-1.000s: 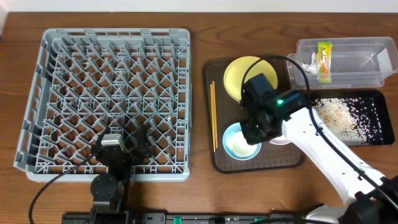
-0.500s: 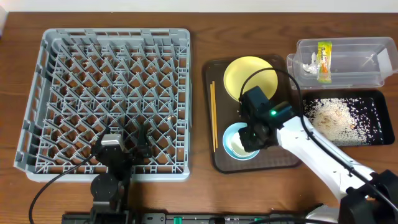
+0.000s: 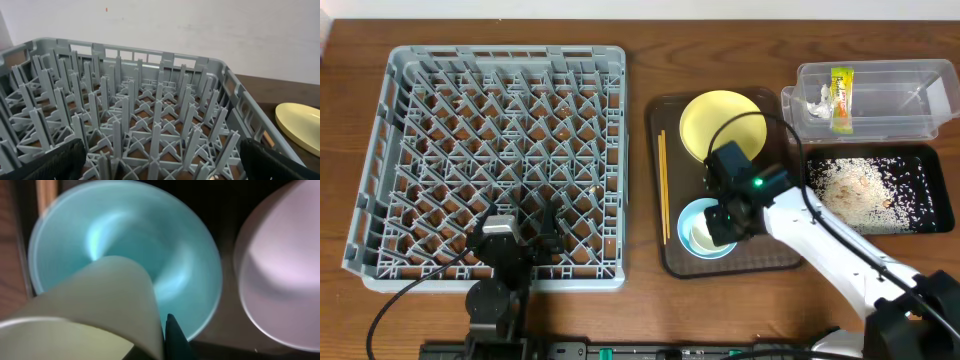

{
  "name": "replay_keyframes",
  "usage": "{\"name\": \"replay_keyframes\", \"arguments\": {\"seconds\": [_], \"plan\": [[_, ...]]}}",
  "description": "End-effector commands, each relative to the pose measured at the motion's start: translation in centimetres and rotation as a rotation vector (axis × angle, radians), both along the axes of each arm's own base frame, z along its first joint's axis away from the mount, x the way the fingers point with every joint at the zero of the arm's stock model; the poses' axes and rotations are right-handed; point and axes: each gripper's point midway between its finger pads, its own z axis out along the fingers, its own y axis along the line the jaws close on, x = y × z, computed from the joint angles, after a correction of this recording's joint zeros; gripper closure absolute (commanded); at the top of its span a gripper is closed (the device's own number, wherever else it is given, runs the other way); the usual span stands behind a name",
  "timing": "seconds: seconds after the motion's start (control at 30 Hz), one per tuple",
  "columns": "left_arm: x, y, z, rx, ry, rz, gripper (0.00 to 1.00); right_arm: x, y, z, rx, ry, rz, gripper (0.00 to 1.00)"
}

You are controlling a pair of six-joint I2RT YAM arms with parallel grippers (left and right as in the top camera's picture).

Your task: Sort waste into correct bins and load items into the dishwasher

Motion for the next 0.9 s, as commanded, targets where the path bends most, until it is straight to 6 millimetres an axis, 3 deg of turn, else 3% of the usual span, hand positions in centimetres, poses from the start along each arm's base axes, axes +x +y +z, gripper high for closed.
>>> {"name": "replay_keyframes", "arguments": {"seconds": [0.0, 0.13, 0.37, 0.57, 0.73, 0.87], "plan": [[-0.1, 0.7, -1.9, 0.02, 0.059, 0.036, 0.02, 2.2, 1.4, 4.2, 0.039, -0.068, -0.006, 0.99], [-0.1, 0.7, -1.9, 0.02, 0.059, 0.036, 0.02, 3.0, 1.1, 9.0, 0.015, -0.108, -0.011, 0.99], [-0.1, 0.7, -1.9, 0.02, 0.059, 0.036, 0.02, 3.6, 1.1, 13.8, 0.039, -0.194, 0.036, 0.98], [-0.1, 0.7, -1.9, 0.02, 0.059, 0.036, 0.02, 2.4, 2.7, 18.4, 0.216, -0.33, 0.16, 0.99], [-0.1, 0.7, -1.9, 0.02, 0.059, 0.036, 0.02, 0.9, 1.7, 22.5, 0.308, -0.459, 0.207, 0.99], [-0.1, 0.7, -1.9, 0.02, 0.059, 0.036, 0.02, -0.2, 1.3, 23.7, 0.395, -0.5, 0.255, 0.99]]}}
